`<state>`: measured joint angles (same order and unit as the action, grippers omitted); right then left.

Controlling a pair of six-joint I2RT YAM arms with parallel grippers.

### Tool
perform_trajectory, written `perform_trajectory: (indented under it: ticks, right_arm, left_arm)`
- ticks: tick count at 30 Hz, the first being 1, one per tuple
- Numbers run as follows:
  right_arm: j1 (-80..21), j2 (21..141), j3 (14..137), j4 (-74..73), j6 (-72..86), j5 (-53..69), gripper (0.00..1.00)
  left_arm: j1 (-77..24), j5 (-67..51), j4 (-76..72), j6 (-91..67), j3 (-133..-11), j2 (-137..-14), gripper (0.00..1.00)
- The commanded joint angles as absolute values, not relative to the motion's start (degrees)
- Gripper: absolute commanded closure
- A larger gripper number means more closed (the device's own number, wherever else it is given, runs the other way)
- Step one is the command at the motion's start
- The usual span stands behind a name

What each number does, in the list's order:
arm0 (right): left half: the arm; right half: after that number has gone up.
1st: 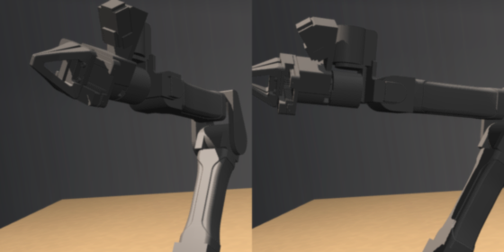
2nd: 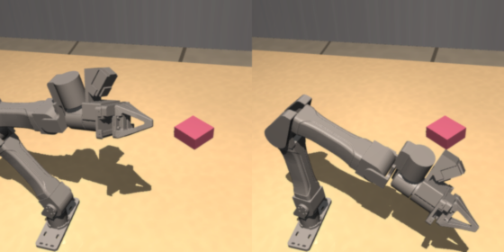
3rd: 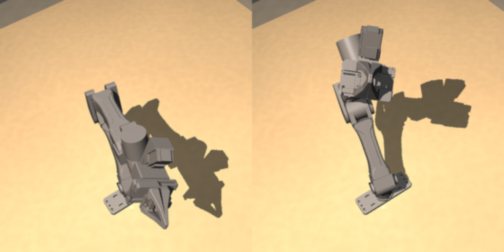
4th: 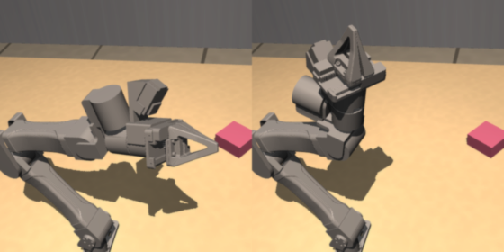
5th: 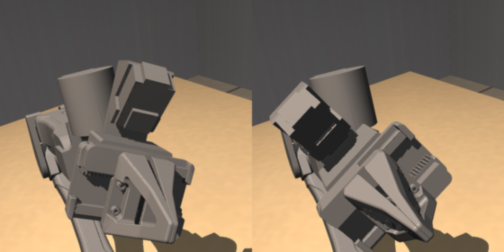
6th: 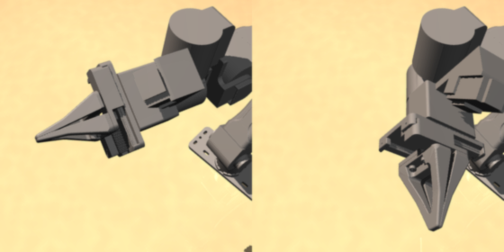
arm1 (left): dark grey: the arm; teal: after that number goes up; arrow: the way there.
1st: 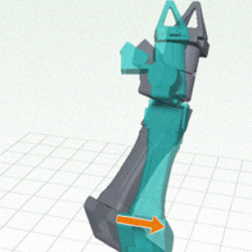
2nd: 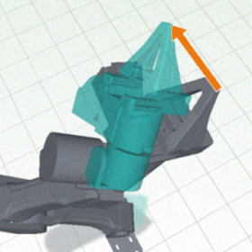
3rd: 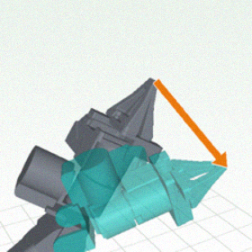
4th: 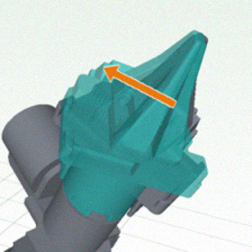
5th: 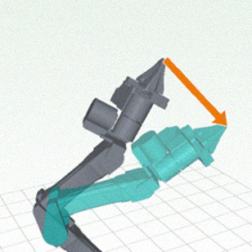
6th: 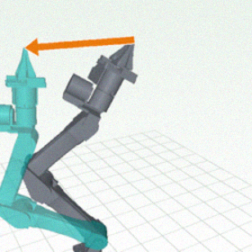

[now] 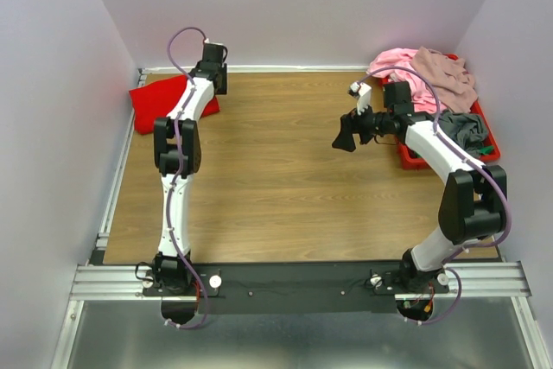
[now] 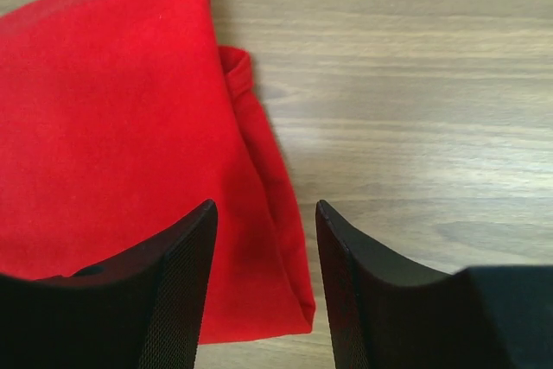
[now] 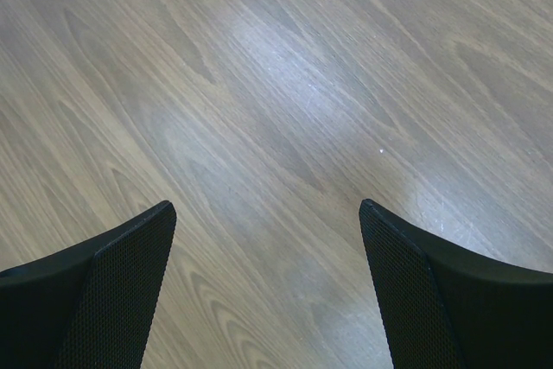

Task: Fold and stack the t-shirts
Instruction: Reset both grippers

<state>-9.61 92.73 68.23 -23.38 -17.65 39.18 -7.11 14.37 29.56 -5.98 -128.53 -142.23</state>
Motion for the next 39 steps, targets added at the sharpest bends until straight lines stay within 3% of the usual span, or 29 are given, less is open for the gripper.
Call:
perform_trajectory:
  ticks: [1, 3, 6, 12, 19, 33, 39]
  right_arm:
    - [-8.88, 93.34, 67.76, -24.26, -18.37, 39.9, 0.07]
    - [-8.7, 93.34, 67.68, -24.35, -18.28, 39.9, 0.07]
    - [-8.61, 93.34, 67.68, -24.35, -18.37, 39.99, 0.07]
    - [-8.18, 93.08, 67.76, -24.35, -18.37, 39.99, 0.07]
    - [-8.0, 92.46, 67.76, -24.35, -18.28, 40.17, 0.07]
    - [-7.91, 91.76, 67.5, -24.35, -18.46, 40.78, 0.07]
    - [-7.82, 91.32, 67.32, -24.43, -18.72, 40.87, 0.07]
  left_arm:
    - [-7.56, 18.36, 30.59, -4.93, -127.71, -143.79, 0.45]
    - [-7.56, 18.11, 30.85, -4.75, -127.35, -144.14, 0.46]
    - [-7.65, 16.97, 31.03, -4.4, -126.74, -144.4, 0.58]
    - [-7.91, 15.03, 31.64, -3.52, -125.34, -144.23, 0.61]
    - [-8.35, 12.48, 31.12, -1.68, -119.45, -140.38, 1.0]
    - [-10.28, 11.94, 24.7, -0.26, -98.19, -127.18, 1.0]
    - [-10.28, 15.99, 23.12, -0.35, -96.32, -124.19, 1.0]
